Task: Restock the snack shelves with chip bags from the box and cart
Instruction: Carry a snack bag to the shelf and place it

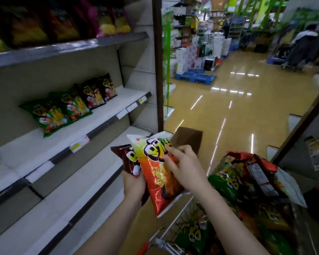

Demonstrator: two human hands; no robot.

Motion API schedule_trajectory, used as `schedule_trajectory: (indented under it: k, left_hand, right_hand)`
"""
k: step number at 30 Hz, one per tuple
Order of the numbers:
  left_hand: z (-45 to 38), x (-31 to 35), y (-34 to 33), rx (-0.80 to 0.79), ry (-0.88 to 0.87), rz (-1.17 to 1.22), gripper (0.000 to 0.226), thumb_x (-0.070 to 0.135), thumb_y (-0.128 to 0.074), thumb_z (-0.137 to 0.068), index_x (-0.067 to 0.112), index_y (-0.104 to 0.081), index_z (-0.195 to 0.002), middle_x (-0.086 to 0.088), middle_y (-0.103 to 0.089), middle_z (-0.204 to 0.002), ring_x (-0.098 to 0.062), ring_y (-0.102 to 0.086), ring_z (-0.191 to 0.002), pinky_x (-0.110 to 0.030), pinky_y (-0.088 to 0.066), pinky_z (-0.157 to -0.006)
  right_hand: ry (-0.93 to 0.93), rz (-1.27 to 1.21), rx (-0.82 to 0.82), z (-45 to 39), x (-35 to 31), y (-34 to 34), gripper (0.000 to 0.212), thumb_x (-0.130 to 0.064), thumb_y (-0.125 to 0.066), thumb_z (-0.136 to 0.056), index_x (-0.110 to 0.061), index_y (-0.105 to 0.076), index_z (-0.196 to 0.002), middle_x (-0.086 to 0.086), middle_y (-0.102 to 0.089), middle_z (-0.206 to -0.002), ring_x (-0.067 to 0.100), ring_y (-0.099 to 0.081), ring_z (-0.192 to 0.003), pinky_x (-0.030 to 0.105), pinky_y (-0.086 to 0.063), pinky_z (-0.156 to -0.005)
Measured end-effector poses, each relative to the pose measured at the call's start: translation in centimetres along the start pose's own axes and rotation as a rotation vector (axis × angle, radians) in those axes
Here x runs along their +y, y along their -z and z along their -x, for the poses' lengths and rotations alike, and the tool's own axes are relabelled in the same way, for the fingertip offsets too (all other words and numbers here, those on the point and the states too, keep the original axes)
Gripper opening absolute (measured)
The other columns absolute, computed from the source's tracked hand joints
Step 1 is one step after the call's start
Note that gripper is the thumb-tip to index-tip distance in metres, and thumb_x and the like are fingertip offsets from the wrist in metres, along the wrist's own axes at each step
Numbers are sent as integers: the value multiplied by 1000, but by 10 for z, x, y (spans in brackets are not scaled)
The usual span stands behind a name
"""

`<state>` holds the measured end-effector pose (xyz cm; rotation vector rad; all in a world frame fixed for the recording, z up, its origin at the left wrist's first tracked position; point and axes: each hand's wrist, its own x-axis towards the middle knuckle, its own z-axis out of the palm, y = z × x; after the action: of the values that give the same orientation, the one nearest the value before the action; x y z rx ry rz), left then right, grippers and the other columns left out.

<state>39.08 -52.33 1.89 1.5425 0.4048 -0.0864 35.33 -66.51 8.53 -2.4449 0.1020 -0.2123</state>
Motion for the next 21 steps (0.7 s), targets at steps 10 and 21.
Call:
schedule_trajectory:
  k: [10, 21]
  left_hand:
    - [-41, 28, 93, 24, -38, 133, 17, 18, -62, -93, 4, -60, -103, -21, -71, -97, -24, -72, -73, -31, -56, -55]
    - [-95, 85, 253, 114, -30, 270, 57, 33, -83, -63, 21, -61, -114, -4, -75, -97, -26, -73, -86, -44, -57, -82]
  right_hand:
    - [-236, -712, -477, -43, -54, -75, 75, -68, -69, -61, -31, -46, -122, -5, -69, -113, 14, -69, -101, 34, -54, -92]
    - [-437, -868, -288, -116, -88, -140, 85, -68, -69, -59, -12, -58, -123, 12, -73, -101, 31, -71, -89, 42, -54, -86]
